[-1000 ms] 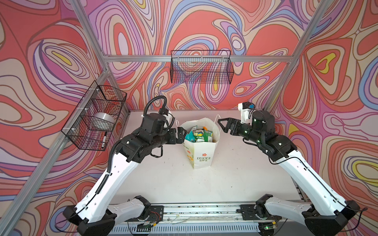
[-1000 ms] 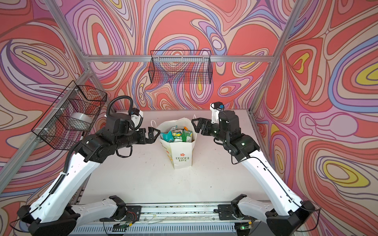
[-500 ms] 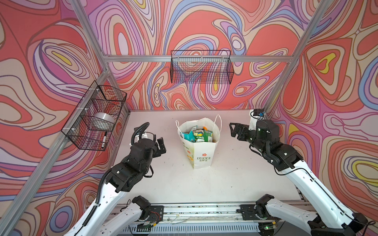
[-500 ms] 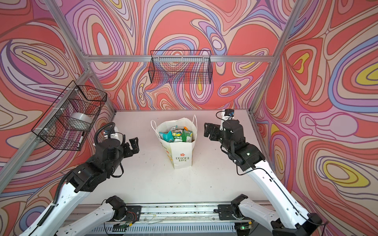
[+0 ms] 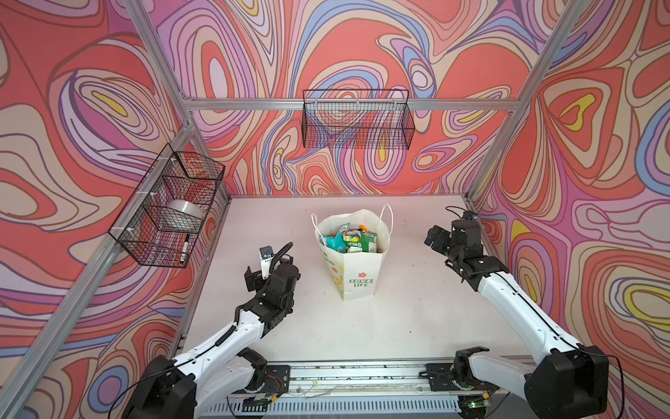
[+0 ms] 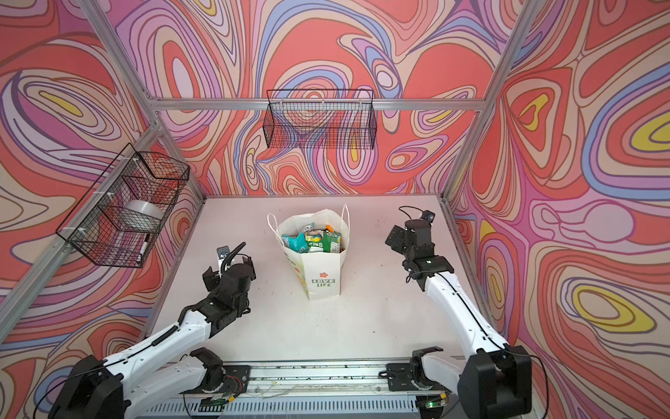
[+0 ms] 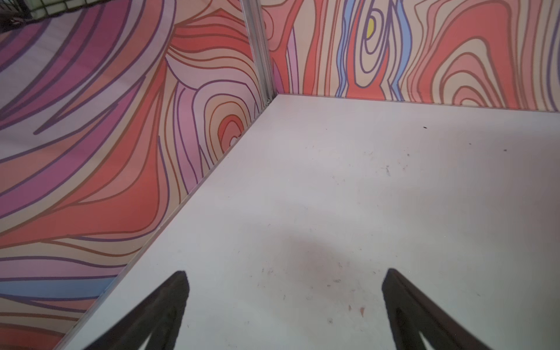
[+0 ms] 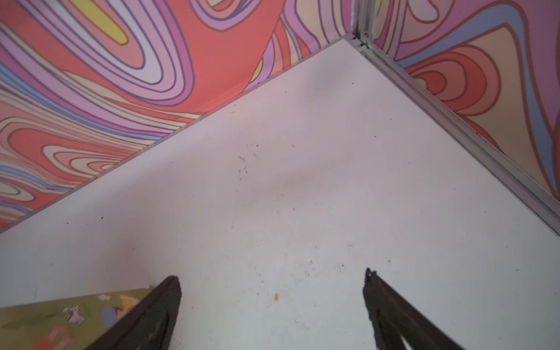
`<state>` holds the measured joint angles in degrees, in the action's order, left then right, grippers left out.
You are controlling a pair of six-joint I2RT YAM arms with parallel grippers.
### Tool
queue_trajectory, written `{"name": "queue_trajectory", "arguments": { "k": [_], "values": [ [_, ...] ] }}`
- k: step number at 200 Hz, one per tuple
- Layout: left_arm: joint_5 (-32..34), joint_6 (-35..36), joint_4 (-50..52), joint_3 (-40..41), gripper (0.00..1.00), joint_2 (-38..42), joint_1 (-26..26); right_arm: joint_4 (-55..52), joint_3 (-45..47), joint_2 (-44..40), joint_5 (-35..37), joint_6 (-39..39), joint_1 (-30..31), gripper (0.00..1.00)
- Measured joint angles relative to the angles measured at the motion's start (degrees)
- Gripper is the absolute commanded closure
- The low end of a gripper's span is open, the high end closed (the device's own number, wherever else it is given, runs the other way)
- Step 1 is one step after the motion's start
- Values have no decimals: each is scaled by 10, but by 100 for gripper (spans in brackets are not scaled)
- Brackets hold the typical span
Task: Place the snacks into the paper bag
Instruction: Reset both arms
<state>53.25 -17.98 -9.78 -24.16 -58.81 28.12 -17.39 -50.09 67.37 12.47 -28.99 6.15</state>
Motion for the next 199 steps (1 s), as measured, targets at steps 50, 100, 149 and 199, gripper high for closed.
{"name": "queue_trajectory", "arguments": {
  "k": [50,100,149,199],
  "values": [
    [-10,70,-147,21,0,-53,-70,100,71,28,-30,10,-54,2],
    [-53,116,-307,73,0,-172,-113,200,121,48,-87,36,-91,2],
    [-129,193,-511,94,0,-280,-144,345,214,51,-75,98,-95,2],
    [-257,188,-505,99,0,-268,-207,524,259,124,-27,146,-95,2]
  ]
}}
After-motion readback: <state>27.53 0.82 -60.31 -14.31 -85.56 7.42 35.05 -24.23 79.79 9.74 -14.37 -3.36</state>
